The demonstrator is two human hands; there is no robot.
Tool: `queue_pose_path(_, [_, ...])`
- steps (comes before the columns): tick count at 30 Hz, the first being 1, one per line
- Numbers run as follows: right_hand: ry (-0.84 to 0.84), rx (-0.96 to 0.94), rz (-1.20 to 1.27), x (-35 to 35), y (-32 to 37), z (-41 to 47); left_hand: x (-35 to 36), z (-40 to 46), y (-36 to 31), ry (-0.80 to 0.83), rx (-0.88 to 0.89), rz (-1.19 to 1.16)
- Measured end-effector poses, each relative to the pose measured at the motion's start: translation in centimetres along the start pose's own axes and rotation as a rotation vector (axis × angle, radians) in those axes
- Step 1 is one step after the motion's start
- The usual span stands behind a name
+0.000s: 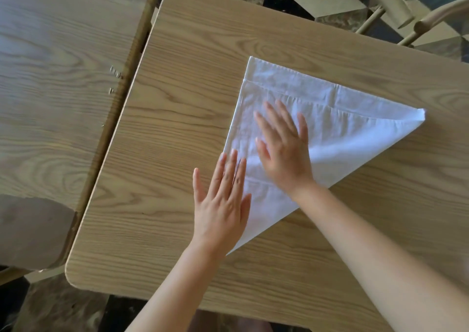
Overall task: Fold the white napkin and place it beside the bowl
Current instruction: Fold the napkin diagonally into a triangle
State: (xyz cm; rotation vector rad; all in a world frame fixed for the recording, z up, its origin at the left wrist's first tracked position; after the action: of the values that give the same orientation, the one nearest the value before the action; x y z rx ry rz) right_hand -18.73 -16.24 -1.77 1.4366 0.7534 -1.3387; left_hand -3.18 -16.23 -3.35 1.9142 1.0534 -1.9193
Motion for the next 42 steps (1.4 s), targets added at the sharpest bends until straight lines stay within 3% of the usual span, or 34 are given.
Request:
queue_pose_path(5, [0.235,0.027,-0.037,1.9,1.7,-8.0,1.2,-0.6,0.2,0.029,0.021,0.053])
queue_pose_path(11, [0.387,0.011,-0.124,2.1,-1.4,-7.9,1.0,-0.8,0.1,0.105,0.010,0.110])
queue_pose_path(18, [0.354,0.266,-0.157,-0.8,-12.2,-6.2,1.1,-6.1,1.6,0.172,0.137,0.177])
queue_pose_path(22, [0.364,0.372,-0.140,-1.6,-14.4,-5.9,0.5,-6.6,1.3,0.176,0.151,0.195])
queue_pose_path(28, [0.287,0.291,-0.106,-1.0,-9.6,-5.7,-1.0,4.1,-5.5,-0.024,0.219,0.081])
queue_pose_path(31, [0.303,0.326,-0.105,-0.2,-9.7,-5.1,0.2,11.2,-7.9,0.075,0.245,0.102])
queue_pose_path(34, [0.262,0.327,-0.072,-0.6,-11.7,-4.9,1.6,14.8,-7.8,0.168,0.325,0.197])
queue_pose_path(38, [0.269,0.343,-0.099,-1.3,-15.8,-5.3,1.7,15.9,-6.5,0.164,0.396,0.209])
queue_pose_path(42, [0.235,0.496,-0.110,-2.9,-20.9,-7.2,0.6,16.9,-3.1,0.106,0.252,0.202])
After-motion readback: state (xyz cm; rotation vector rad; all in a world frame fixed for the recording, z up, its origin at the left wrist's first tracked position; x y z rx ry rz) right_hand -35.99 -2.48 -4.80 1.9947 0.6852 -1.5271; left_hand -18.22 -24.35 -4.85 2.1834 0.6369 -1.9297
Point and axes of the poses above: each hand's wrist, its own z-axis towards the middle knuckle, its own x-axis out of the palm, y = z × x, the point moved 4 cm from there along z, towards the middle knuckle, and after that the axes turned 6 degrees about y, right-handed, at the moved point
